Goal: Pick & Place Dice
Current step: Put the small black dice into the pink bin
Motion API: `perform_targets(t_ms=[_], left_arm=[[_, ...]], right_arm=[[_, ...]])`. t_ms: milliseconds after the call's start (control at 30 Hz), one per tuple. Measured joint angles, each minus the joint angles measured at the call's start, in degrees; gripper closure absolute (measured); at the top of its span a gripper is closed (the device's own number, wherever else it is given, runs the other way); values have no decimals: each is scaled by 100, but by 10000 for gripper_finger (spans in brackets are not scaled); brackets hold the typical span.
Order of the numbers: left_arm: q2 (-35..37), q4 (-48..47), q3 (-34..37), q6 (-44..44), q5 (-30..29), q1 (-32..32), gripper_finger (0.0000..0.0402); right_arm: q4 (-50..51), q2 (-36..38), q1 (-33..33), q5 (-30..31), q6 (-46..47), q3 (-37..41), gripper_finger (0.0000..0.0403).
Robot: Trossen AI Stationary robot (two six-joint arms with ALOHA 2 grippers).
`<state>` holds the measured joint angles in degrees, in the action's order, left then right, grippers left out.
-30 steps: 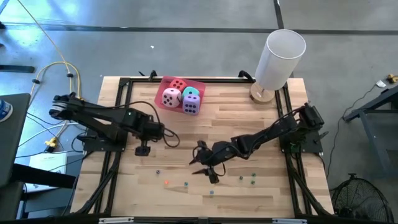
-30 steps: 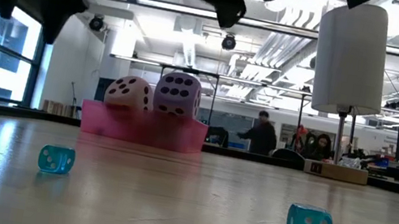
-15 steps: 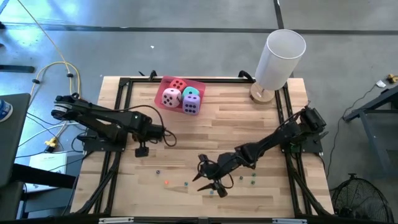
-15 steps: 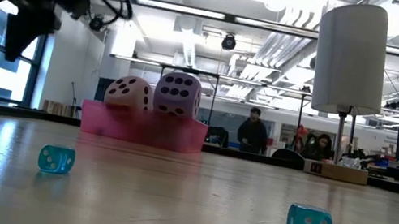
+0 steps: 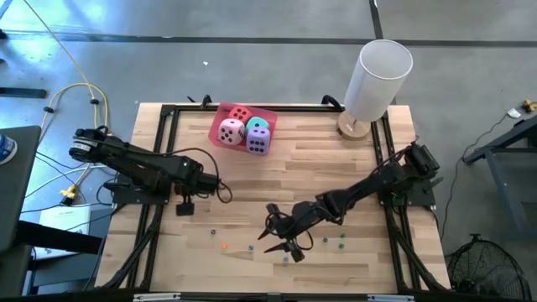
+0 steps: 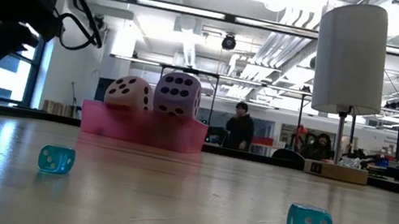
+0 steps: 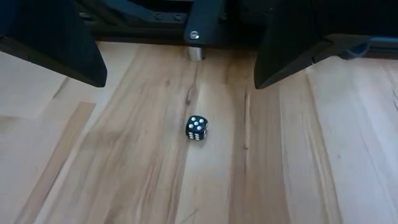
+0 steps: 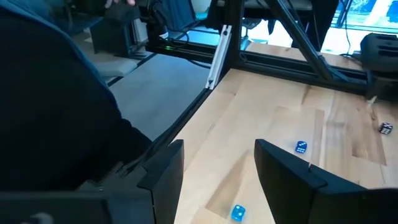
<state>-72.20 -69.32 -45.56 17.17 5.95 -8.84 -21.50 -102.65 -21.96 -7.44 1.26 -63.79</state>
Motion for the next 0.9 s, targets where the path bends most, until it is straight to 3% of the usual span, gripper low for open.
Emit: perform_targets(t_ms=[233, 367, 633, 900], left_arm=[[0, -109, 24, 221, -575, 73, 5], [0, 103, 127, 273, -512, 81, 5], [2, 223, 238, 822, 235, 276, 5], [4, 645, 264, 689, -19, 321, 5]], right_arm=[[2, 0, -29, 0, 53, 0, 215], [3, 0, -103, 0, 61, 0, 215], [-1, 0, -132, 0, 63, 0, 215], [-28, 0, -134, -2, 216, 0, 215]])
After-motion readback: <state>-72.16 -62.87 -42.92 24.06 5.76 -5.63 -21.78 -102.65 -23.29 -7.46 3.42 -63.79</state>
